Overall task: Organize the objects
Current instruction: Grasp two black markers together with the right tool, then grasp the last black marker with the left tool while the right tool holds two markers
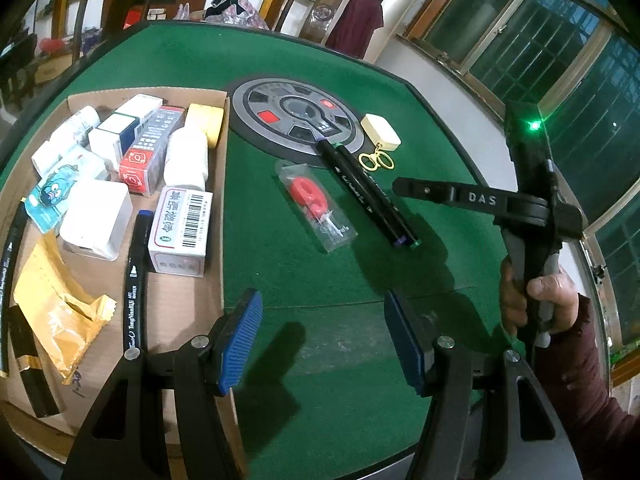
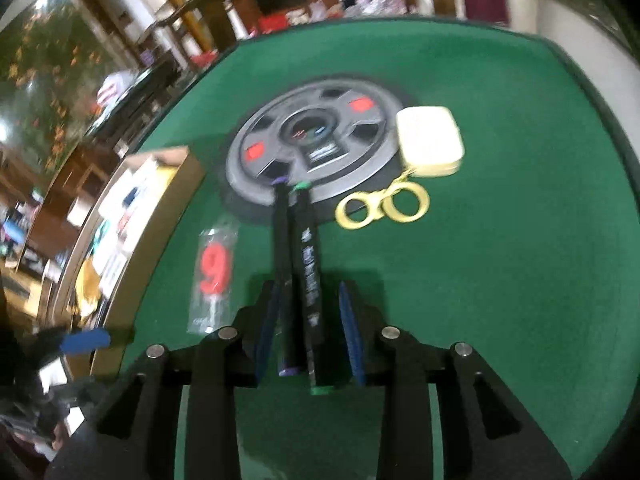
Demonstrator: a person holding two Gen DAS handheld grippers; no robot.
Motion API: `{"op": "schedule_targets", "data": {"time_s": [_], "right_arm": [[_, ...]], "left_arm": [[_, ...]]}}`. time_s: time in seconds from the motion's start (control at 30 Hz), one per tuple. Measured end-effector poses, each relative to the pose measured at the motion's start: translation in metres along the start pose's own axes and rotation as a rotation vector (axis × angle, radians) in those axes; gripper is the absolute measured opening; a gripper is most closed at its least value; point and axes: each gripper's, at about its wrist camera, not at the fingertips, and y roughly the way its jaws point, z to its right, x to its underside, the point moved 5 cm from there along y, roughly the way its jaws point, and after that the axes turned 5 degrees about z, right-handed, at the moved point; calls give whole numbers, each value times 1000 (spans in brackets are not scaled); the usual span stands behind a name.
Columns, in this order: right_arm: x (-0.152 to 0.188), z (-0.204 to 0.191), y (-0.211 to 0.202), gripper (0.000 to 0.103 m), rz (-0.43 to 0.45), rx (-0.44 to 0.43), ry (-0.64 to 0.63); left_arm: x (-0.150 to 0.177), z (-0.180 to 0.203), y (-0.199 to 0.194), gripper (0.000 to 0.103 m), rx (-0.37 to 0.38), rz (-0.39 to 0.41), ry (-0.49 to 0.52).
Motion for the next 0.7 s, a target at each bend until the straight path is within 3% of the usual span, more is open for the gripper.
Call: {"op": "schedule_targets", "data": {"time_s": [0.17, 0.3, 0.47, 0.7], "right_arm": [[0, -1, 13, 29, -22, 76, -13], [-5, -10, 18, 29, -22, 57, -33], [-11, -9, 21, 29, -16, 192, -81], [-11, -20, 35, 30, -21, 241, -142]], "left_arm": [[2, 1, 1, 57, 1, -6, 3], [1, 0, -2, 57, 0, 0, 2], [2, -4, -5, 57, -1, 4, 0], [-4, 5, -1, 57, 26, 2, -11]]}}
